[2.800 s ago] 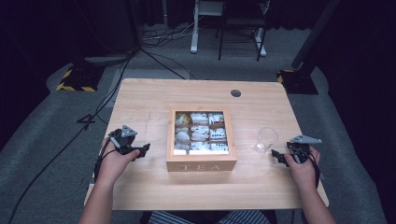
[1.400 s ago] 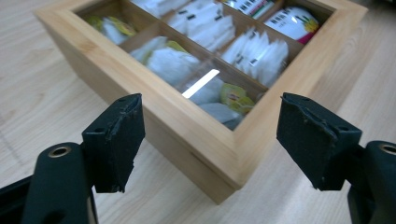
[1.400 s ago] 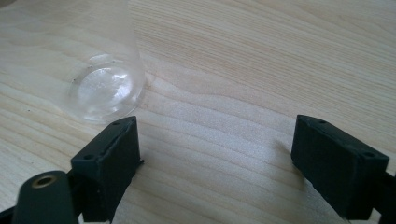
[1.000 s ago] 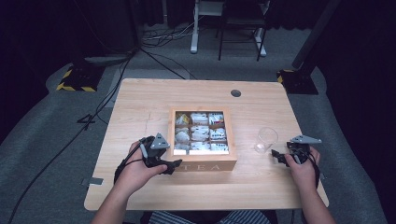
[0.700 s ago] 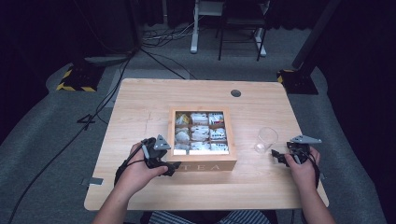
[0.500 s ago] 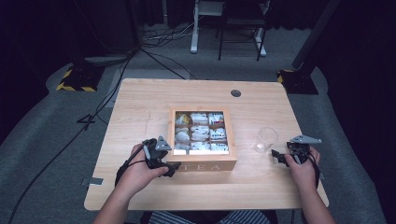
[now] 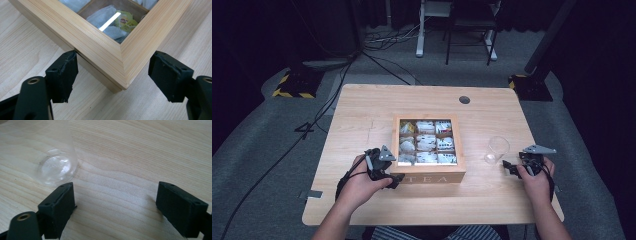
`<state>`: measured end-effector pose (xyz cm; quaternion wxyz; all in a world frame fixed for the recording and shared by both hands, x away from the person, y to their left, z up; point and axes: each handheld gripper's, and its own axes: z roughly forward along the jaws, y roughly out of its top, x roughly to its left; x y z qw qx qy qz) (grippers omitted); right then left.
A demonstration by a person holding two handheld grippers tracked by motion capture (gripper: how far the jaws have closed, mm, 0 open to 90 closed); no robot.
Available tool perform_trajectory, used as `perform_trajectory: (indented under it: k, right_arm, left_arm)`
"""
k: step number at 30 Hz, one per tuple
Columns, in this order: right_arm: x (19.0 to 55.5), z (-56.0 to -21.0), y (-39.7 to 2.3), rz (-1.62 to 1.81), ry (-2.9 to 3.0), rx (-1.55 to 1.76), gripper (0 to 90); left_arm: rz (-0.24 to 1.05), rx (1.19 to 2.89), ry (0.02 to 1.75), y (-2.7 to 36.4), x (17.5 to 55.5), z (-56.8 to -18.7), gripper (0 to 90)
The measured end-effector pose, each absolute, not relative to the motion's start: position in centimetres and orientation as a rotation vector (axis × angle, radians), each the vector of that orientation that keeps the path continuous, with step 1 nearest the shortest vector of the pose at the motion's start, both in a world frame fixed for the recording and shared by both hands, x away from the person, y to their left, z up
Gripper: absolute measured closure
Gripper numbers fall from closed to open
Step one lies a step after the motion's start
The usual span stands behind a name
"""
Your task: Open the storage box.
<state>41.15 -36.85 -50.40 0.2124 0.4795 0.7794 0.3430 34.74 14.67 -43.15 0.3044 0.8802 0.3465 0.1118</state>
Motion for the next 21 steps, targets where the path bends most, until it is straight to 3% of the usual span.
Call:
perform_trajectory:
  k: [15,21]
  right_arm:
    - [41.1,-50.4,-36.9,0.952,2.164,1.331,15.8]
    - [41.1,-50.4,-36.9,0.952,2.164,1.331,15.8]
  left_arm:
    - [0.266,2.283,0.959,14.8,34.6,-42.1,27.4]
    - [0.313,2.210,0.963,15.0,34.4,-41.4,28.0]
